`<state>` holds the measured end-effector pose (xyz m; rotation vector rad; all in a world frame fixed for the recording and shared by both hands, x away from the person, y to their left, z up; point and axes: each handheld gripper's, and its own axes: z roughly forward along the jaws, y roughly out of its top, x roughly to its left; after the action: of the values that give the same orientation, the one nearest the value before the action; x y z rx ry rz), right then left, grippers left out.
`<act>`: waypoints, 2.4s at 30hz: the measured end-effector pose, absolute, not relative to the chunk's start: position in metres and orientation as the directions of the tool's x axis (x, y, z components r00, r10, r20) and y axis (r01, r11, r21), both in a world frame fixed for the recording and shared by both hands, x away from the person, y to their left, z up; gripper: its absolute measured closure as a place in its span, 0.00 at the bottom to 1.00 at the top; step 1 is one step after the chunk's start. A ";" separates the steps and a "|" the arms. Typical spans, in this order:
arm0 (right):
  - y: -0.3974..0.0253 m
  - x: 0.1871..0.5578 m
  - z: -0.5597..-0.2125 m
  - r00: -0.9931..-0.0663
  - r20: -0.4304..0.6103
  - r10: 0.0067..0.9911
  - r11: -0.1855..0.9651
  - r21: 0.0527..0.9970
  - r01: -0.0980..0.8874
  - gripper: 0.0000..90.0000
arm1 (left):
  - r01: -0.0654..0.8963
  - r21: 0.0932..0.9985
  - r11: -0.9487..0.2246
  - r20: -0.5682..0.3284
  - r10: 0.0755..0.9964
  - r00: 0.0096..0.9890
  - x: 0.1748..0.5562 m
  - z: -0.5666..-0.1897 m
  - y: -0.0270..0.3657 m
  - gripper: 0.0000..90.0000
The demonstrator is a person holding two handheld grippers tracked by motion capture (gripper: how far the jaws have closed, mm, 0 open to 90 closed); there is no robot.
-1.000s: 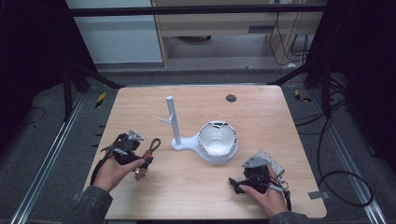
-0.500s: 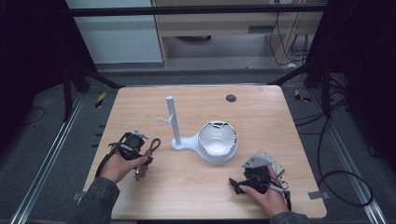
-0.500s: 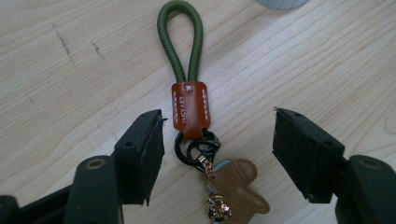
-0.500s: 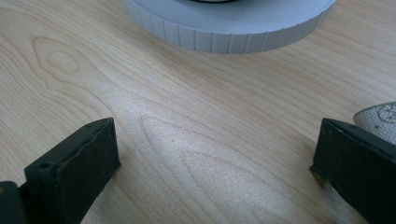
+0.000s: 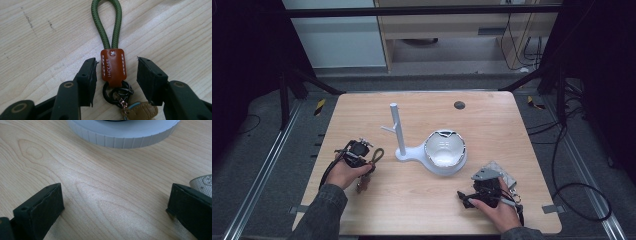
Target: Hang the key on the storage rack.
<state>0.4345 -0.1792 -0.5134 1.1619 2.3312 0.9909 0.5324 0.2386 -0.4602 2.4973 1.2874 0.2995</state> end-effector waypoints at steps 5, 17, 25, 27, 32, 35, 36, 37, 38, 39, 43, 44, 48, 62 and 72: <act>-0.179 0.434 -0.513 -0.602 -0.003 0.799 0.418 0.722 0.552 0.00 | 0.755 0.384 -0.532 0.037 0.826 0.563 0.534 -0.460 0.240 0.57; -0.180 0.434 -0.513 -0.608 -0.005 0.794 0.423 0.722 0.547 0.00 | 0.756 0.353 -0.551 0.044 0.817 0.575 0.537 -0.467 0.239 0.65; -0.180 0.434 -0.513 -0.612 -0.006 0.791 0.427 0.722 0.544 0.00 | 0.745 0.396 -0.537 0.039 0.820 0.571 0.529 -0.461 0.241 0.73; -0.180 0.434 -0.513 -0.611 -0.006 0.791 0.426 0.722 0.545 0.00 | 0.740 0.416 -0.528 0.040 0.824 0.566 0.526 -0.457 0.244 0.73; -0.180 0.434 -0.513 -0.611 -0.006 0.791 0.426 0.722 0.545 0.00 | 0.717 0.481 -0.504 0.033 0.828 0.560 0.515 -0.449 0.254 0.73; -0.179 0.434 -0.513 -0.608 -0.001 0.794 0.424 0.719 0.551 0.00 | 0.687 0.538 -0.488 0.039 0.829 0.558 0.506 -0.443 0.259 0.73; -0.179 0.434 -0.513 -0.609 -0.003 0.793 0.425 0.719 0.550 0.00 | 0.675 0.555 -0.486 0.048 0.829 0.557 0.503 -0.441 0.260 0.73; -0.179 0.435 -0.513 -0.609 -0.006 0.793 0.426 0.720 0.547 0.00 | 0.666 0.571 -0.480 0.052 0.831 0.554 0.500 -0.439 0.262 0.73; -0.178 0.435 -0.513 -0.608 -0.006 0.794 0.424 0.722 0.547 0.00 | 0.658 0.587 -0.472 0.051 0.833 0.552 0.497 -0.437 0.263 0.73; -0.178 0.435 -0.513 -0.608 -0.006 0.794 0.424 0.722 0.547 0.00 | 0.647 0.604 -0.465 0.052 0.834 0.550 0.494 -0.436 0.264 0.73; -0.178 0.436 -0.513 -0.606 -0.004 0.796 0.421 0.722 0.549 0.00 | 0.611 0.648 -0.455 0.062 0.831 0.553 0.482 -0.428 0.266 0.73; -0.177 0.437 -0.513 -0.601 -0.005 0.799 0.420 0.720 0.552 0.00 | 0.602 0.657 -0.453 0.063 0.830 0.555 0.479 -0.426 0.266 0.73; -0.176 0.438 -0.513 -0.596 -0.003 0.803 0.415 0.721 0.556 0.00 | 0.564 0.692 -0.450 0.077 0.824 0.562 0.470 -0.420 0.265 0.73; -0.176 0.438 -0.513 -0.597 -0.004 0.802 0.416 0.720 0.555 0.00 | 0.470 0.779 -0.415 0.081 0.810 0.581 0.449 -0.406 0.252 0.73; -0.176 0.439 -0.513 -0.599 -0.004 0.801 0.418 0.720 0.554 0.00 | 0.432 0.815 -0.387 0.053 0.791 0.610 0.433 -0.396 0.247 0.73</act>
<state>0.4387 -0.1760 -0.5131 1.1647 2.3308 0.9871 0.4329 0.2469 -0.3962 2.0274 0.9631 0.5652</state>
